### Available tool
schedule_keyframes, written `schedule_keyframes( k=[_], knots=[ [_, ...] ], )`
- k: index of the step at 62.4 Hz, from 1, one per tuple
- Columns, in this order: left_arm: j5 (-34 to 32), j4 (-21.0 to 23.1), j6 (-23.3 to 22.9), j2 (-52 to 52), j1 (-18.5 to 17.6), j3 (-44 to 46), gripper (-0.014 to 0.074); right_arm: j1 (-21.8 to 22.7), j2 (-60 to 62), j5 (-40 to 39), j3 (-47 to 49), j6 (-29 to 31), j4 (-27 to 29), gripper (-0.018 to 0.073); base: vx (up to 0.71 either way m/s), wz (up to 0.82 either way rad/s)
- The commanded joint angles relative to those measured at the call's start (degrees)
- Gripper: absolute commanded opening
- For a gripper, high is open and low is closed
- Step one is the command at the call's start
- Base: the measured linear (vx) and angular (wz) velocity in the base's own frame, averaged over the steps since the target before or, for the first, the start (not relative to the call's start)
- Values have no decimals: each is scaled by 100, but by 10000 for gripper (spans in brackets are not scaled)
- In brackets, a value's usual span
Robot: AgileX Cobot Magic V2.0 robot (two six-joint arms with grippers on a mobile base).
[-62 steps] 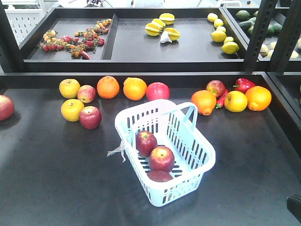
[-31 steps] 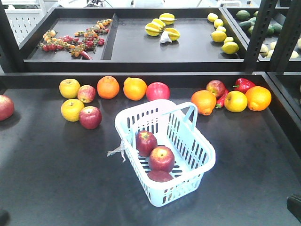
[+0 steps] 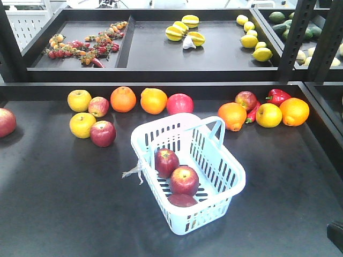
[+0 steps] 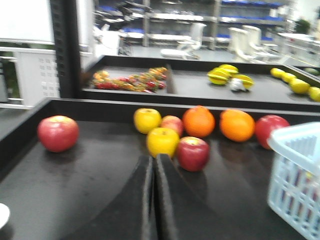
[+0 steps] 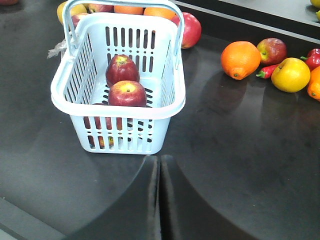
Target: Pick three apples into basket with both arms
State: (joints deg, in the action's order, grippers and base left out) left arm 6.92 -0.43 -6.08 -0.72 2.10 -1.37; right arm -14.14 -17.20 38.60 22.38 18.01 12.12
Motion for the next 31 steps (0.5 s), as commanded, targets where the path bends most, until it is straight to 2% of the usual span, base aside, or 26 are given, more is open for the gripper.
schedule_keyframes(
  k=[1, 16, 31],
  knots=[
    [-475, 43, -12, -88, 174, -145, -6, 38, -41, -385, 157, 10, 14, -1, 0, 0],
    [-933, 43, -12, -88, 205, -145, -6, 38, -41, -385, 157, 10, 14, -1, 0, 0],
    [-918, 43, -12, -88, 205, -136, -6, 38, -41, -385, 157, 10, 14, -1, 0, 0]
  ],
)
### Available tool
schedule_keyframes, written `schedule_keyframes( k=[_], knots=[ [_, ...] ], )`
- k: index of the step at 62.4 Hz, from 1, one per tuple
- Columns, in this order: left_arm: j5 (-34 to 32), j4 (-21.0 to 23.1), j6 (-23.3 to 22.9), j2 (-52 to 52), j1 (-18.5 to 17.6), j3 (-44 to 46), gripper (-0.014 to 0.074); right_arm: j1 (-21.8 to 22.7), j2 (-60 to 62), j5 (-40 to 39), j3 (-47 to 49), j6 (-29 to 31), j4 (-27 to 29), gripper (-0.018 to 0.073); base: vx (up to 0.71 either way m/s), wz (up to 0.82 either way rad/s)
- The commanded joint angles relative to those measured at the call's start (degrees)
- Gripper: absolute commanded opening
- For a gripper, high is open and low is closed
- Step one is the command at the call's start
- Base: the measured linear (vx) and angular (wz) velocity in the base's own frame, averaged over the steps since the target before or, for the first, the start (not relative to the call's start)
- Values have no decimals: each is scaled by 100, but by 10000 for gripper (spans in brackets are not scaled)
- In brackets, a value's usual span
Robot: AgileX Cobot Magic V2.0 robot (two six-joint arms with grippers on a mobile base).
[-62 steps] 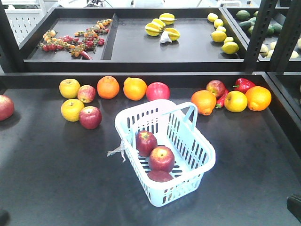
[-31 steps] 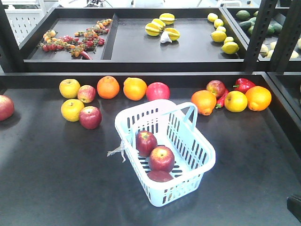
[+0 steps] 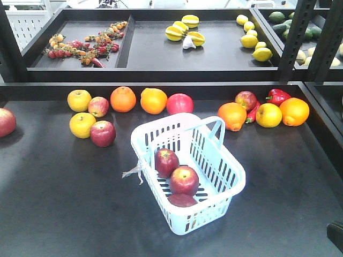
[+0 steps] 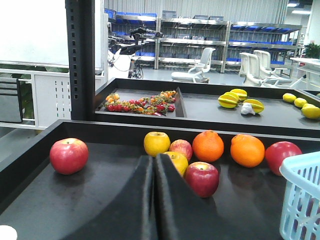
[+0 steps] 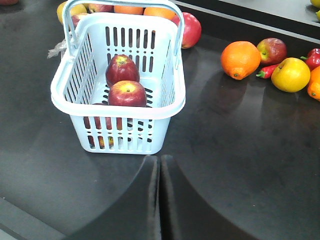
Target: Pick three apples into basket with both arms
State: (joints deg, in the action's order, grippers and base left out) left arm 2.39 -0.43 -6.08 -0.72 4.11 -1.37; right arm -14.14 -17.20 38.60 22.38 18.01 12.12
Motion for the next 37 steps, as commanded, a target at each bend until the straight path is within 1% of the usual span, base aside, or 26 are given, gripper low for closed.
schedule_keyframes(
  k=[1, 37],
  knots=[
    [-465, 43, -12, -88, 4, -136, -6, 38, -41, -385, 157, 10, 14, -1, 0, 0],
    [-465, 43, -12, -88, 4, -136, -6, 38, -41, -385, 157, 10, 14, -1, 0, 0]
  ],
)
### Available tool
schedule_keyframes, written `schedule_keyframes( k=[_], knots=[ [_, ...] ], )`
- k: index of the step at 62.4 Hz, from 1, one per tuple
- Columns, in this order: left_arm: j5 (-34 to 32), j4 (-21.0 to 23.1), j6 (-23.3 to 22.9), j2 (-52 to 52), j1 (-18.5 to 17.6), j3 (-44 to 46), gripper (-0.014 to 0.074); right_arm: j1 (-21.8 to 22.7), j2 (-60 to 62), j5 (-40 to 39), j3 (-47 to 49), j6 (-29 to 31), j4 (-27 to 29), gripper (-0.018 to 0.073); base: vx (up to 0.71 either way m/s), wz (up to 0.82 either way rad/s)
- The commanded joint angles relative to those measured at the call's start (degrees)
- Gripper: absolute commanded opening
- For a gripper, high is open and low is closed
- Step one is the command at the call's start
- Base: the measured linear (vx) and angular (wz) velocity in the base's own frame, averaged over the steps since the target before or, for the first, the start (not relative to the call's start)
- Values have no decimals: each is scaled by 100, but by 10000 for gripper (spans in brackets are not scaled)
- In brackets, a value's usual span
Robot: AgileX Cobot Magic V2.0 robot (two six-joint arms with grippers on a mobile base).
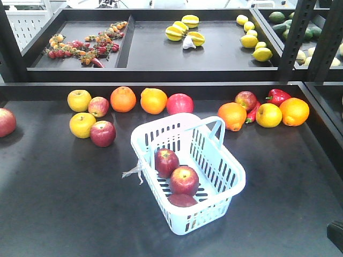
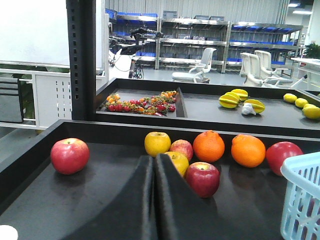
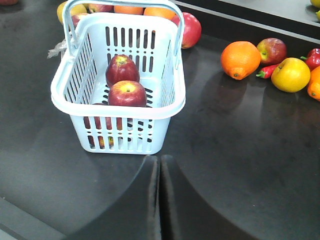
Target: Pick three apples into basket with both arms
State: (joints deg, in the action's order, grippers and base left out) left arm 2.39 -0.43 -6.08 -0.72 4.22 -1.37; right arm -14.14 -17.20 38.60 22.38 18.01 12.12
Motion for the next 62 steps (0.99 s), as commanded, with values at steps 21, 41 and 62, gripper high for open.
schedule_keyframes(
  k=[21, 41, 62],
  knots=[
    [-465, 43, -12, -88, -7, -136, -6, 38, 63, -705, -325, -134, 127, -1, 0, 0],
    [-465, 43, -12, -88, -7, -136, -6, 483, 932, -2204, -1843, -1801, 134, -1, 0, 0],
    [-466, 43, -12, -82, -7, -136, -6, 1449, 1845, -2731, -2493, -3168, -876, -1, 0, 0]
  ],
)
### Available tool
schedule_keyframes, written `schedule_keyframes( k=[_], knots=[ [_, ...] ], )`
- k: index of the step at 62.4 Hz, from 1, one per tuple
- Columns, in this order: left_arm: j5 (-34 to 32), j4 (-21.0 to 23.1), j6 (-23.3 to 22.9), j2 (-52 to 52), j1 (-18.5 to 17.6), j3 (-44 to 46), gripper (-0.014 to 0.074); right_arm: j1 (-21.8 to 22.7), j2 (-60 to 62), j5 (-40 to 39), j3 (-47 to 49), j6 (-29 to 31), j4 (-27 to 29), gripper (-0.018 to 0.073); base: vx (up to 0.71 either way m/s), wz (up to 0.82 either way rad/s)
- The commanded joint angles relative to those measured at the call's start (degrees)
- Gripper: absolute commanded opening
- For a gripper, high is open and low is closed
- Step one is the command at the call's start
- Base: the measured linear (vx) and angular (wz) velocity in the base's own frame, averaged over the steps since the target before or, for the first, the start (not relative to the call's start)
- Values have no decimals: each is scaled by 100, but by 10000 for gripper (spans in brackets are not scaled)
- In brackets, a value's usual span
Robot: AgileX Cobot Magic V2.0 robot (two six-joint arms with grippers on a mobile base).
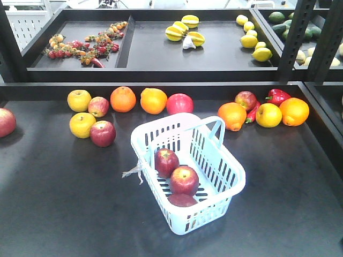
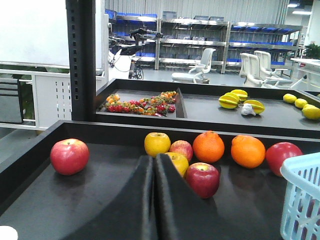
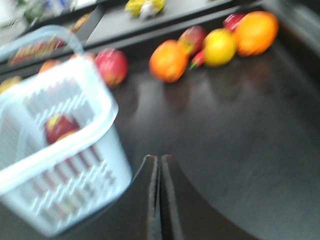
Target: Pick three apples into basket with both arms
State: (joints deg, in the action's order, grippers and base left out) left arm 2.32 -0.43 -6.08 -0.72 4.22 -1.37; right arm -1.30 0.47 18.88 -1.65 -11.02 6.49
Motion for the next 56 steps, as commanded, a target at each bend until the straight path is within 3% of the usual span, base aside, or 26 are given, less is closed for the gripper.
schedule_keyframes(
  k=[1, 15, 56],
  knots=[
    [-459, 43, -12, -82, -7, -136, -6, 189, 78, -841, -83, -271, -397, -1, 0, 0],
    [-459, 43, -12, -82, -7, -136, -6, 184, 78, -1708, -83, -219, -1305, -1, 0, 0],
    [-459, 43, -12, -82, -7, -136, -6, 184, 78, -2092, -83, -239, -1366, -1, 0, 0]
  ],
)
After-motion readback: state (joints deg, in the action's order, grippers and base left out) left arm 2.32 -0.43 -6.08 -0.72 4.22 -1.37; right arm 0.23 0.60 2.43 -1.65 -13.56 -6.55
